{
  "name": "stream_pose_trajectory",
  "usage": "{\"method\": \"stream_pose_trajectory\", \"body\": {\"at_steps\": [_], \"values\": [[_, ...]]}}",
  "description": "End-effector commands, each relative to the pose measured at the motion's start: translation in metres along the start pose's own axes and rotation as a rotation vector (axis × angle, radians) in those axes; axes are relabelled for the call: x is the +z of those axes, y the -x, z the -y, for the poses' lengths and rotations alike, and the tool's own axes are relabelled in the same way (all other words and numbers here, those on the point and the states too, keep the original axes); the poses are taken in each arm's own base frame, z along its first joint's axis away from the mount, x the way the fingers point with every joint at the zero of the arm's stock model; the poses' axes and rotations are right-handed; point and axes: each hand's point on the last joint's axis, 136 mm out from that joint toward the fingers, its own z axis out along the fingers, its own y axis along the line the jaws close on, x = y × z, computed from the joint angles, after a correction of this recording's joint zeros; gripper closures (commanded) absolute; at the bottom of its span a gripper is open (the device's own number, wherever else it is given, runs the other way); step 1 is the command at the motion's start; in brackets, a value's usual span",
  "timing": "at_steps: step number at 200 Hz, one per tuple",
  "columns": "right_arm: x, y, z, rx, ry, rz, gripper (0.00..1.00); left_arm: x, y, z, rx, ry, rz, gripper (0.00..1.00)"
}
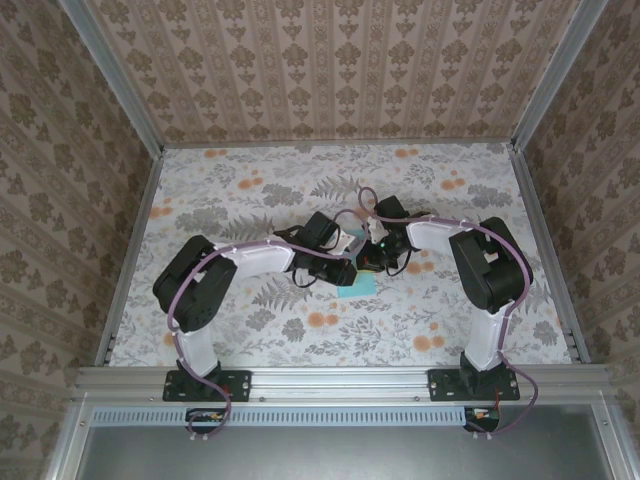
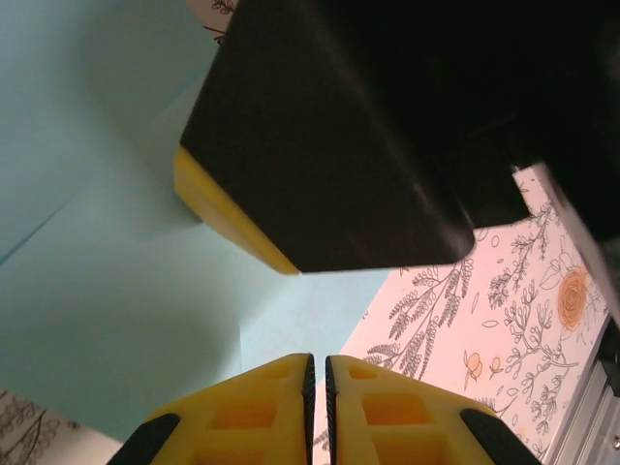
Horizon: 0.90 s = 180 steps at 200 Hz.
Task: Fold a paper plane with a square sheet of paper (fold left side to right side)
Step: Fold the triangle a second time at the center of the table.
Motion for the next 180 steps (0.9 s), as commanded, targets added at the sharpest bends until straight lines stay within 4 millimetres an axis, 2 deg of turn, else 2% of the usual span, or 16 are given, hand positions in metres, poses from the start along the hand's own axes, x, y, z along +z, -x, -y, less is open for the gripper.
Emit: {"method": "stream_pose_trajectory", "body": {"at_steps": [1,49,121,180], "values": [[0.01,-0.014,0.024,0.041,-0.087,-0.058,1.0,0.01,-0.005,-0.007,0.004,-0.009,-0.045,0.86],[0.01,-0.015,0.027,0.039,-0.106,-0.066,1.0,0.015,-0.019,-0.018,-0.021,0.018,-0.078,0.86],[0.008,-0.012,0.031,0.028,-0.138,-0.072,1.0,0.002,-0.055,-0.023,-0.061,0.036,-0.105,0.86],[0.009,-0.011,0.032,0.028,-0.139,-0.073,1.0,-0.008,-0.07,-0.023,-0.072,0.045,-0.095,0.86]]}}
